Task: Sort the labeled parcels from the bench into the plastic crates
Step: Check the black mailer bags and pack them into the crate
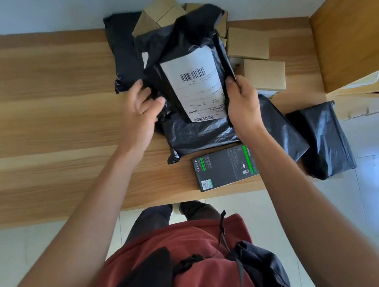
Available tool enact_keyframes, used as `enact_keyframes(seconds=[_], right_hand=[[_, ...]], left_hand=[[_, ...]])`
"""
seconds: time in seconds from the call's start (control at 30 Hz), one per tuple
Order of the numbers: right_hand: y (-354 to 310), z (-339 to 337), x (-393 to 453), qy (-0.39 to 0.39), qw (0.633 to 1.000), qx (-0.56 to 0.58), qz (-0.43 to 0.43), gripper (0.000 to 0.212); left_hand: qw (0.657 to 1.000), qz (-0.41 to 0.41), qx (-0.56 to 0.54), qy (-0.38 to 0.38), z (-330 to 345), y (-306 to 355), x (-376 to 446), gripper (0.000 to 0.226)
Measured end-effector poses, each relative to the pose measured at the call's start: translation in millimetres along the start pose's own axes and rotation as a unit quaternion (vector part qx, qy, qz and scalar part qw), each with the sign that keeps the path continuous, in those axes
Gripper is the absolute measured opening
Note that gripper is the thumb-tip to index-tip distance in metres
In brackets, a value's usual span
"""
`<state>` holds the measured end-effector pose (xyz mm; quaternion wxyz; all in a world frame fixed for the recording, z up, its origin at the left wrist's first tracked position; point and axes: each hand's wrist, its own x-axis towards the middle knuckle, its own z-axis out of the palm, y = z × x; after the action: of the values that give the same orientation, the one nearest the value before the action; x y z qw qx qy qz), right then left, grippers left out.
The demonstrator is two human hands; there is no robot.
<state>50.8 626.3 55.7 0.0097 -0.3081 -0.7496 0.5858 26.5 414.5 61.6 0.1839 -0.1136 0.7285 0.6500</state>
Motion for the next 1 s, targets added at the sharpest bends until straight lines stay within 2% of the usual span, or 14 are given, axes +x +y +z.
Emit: enact_keyframes(seconds=[0.13,0.27,0.47,0.63,0.77,0.87,1.0], right_hand=[[-10,15,-5,-0.048,0.996,0.057,0.047,0.033],[-17,20,-14,-0.079,0.983,0.125,0.112,0.034],[-20,23,-28,-0.112,0.968,0.168,0.152,0.035],[-8,18,-40,-0.117,0.953,0.227,0.164,0.055],[4,19,-58,-0.154,0.946,0.236,0.159,0.072],[3,32,-67,-0.164,0.958,0.214,0.099,0.055],[-6,41,-69,-0.090,0.970,0.219,0.049,0.040]], left_hand=[[0.998,0.024,-0.019,-0.051,4,9,-2,0.036],[0.998,0.044,-0.026,-0.027,-4,12,1,0.043],[0.998,0.042,-0.040,0.001,-11,13,0,0.037],[0.996,0.027,-0.070,0.046,-17,15,3,0.034],[0.982,-0.004,-0.168,0.092,-13,18,0,0.049],[0.976,-0.004,-0.198,0.087,-5,22,-9,0.056],[0.976,0.008,-0.201,0.087,3,27,-19,0.058]])
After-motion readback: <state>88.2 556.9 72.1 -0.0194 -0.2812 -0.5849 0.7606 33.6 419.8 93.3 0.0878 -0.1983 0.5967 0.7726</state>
